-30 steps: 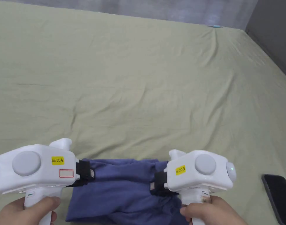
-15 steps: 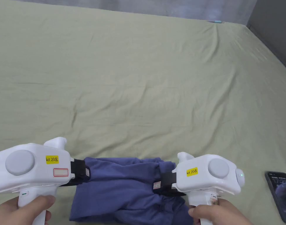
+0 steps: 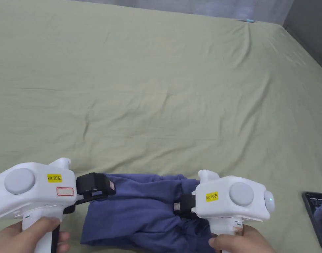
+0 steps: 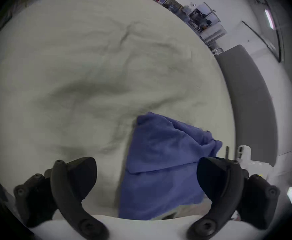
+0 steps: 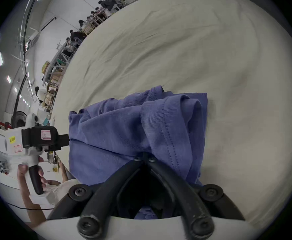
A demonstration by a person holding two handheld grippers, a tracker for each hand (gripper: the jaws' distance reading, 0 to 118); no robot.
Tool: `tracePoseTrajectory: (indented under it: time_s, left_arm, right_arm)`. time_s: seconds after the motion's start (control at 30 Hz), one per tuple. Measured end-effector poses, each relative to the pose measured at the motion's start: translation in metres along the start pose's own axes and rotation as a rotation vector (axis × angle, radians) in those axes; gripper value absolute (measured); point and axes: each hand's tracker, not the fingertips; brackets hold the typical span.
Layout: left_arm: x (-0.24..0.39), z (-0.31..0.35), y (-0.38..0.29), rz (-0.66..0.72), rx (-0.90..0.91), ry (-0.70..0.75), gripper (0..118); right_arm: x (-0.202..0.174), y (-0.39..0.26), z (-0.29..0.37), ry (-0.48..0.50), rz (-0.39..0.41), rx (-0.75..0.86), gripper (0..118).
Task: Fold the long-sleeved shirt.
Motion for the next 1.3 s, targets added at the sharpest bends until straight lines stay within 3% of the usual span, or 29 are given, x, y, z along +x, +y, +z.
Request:
tracePoseTrajectory:
  time_s: [0.1,0.27,0.43,0.53,0.57,0.6,0.63,0.67,0.83,0.93,1.0,1.1,1.17,1.3]
  left_arm:
    - [-0.008,-0.010,0.004,0.059,-0.005,-0.112,114]
    - [-0.014,-0.022,0.011,0.042,-0.067,-0.247,113]
    - [-0.040,-0.031,0.012,0.202,-0.068,-0.468,113]
    - [-0.041,-0.039,0.010,0.201,-0.091,-0.471,105]
    - [-0.038,-0.038,0.010,0.203,-0.093,-0.468,99]
    - [-0.035,-0.038,0.011,0.195,-0.098,-0.458,79]
    - [-0.031,-0.038,0.011,0.173,-0.102,-0.425,47]
    - [-0.029,-0.039,0.011,0.154,-0.104,-0.392,3]
    - [-0.027,-0.045,0.012,0.202,-0.130,-0.392,5]
    - [-0.018,-0.023,0.016,0.108,-0.089,-0.267,5]
    - [-0.005,-0.011,0.014,0.063,-0.050,-0.177,5]
    - [0.012,0.004,0.017,-0.048,-0.055,-0.111,5]
    - [0.010,0.020,0.023,-0.038,-0.049,-0.107,5]
    - [-0.010,0.066,0.038,-0.065,0.021,0.009,5]
  right_arm:
    - [0.005,0.001,-0.001,0.025,-0.011,-0.005,0]
    - [0.015,0.001,-0.002,0.083,-0.045,-0.007,0]
    - [0.027,0.001,-0.004,0.158,-0.115,-0.009,0]
    - [0.030,0.000,-0.005,0.173,-0.131,-0.009,0]
    - [0.029,0.000,-0.005,0.173,-0.130,-0.007,0]
    - [0.028,0.000,-0.005,0.172,-0.129,-0.006,0]
    - [0.028,-0.001,-0.005,0.171,-0.127,-0.004,0]
    - [0.028,-0.001,-0.005,0.171,-0.126,-0.003,0]
    - [0.031,-0.002,-0.005,0.184,-0.136,0.000,0]
    - [0.024,0.000,0.002,0.185,-0.153,0.000,0]
    - [0.003,0.000,0.016,0.119,-0.151,0.056,0]
    - [-0.049,-0.002,0.035,-0.013,0.027,0.130,0]
    - [-0.083,-0.003,0.038,-0.099,0.113,0.120,0]
    - [-0.136,-0.004,0.032,-0.107,0.148,0.120,0]
